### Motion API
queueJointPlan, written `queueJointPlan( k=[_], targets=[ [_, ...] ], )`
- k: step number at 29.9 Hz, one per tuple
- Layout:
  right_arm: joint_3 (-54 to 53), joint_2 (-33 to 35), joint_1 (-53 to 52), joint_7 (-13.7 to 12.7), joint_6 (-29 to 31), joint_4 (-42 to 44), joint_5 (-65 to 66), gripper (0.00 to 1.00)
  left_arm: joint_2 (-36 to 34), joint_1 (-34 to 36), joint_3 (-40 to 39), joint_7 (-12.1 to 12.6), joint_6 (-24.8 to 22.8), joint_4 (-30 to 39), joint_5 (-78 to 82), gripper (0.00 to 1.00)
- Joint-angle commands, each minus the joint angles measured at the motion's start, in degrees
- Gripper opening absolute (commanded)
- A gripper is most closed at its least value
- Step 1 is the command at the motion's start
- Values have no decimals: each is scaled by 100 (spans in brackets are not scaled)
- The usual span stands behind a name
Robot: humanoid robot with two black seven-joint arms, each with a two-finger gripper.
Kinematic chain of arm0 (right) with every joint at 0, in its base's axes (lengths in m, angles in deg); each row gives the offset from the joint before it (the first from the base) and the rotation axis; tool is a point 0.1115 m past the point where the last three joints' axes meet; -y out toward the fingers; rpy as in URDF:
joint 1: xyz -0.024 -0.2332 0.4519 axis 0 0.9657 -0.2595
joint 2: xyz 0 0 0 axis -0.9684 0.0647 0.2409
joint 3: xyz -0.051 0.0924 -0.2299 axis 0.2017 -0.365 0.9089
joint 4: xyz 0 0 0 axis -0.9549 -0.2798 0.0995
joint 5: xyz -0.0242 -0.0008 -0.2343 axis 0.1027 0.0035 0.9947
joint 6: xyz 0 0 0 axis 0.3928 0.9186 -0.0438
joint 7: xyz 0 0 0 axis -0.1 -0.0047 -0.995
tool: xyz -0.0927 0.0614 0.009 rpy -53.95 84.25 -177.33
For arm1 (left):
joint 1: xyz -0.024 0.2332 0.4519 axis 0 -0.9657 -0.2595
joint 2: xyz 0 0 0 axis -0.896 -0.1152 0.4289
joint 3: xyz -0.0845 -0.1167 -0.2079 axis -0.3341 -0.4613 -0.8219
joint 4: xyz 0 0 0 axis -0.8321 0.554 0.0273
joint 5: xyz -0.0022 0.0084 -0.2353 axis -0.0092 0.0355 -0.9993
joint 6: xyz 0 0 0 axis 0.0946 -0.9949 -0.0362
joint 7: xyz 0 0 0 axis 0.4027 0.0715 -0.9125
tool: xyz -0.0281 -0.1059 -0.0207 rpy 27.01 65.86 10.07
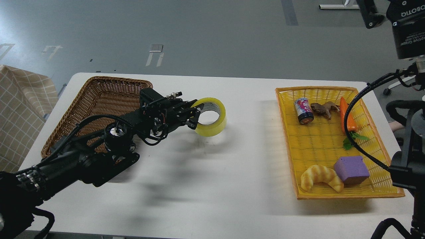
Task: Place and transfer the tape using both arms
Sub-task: 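Carry the tape with the left gripper into the wicker basket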
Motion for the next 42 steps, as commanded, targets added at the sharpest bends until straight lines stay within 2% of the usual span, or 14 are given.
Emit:
queueJointPlan(
  k=[1,10,18,19,23,35,41,42],
  targets=[
    [-1,-2,2,0,0,0,3,100,-265,124,-7,-20,-29,6,1,5],
    [26,-11,19,0,0,-18,-6,100,-1696,450,-7,-38,-64,138,-209,5],
    [61,-11,19,-9,0,-35,-6,100,-2743,336,11,-56,-20,138,-395,5],
    [61,-11,19,-9,0,-35,-6,100,-2892,266,11,-151,-11,138,-430,5],
    [61,-11,19,-17,0,-44,-6,100,-3095,-94,11,-486,94,112,-737,5],
    [78,-11,63,-17,-9,-53,2,100,-2999,-728,11,-530,516,-327,-782,5],
    [87,-11,81,-17,-9,-53,3,100,-2903,-728,11,-557,516,-433,-799,12],
    [87,-20,81,-17,-9,-53,3,100,-2841,-728,2,-591,516,-433,-808,16]
  ],
)
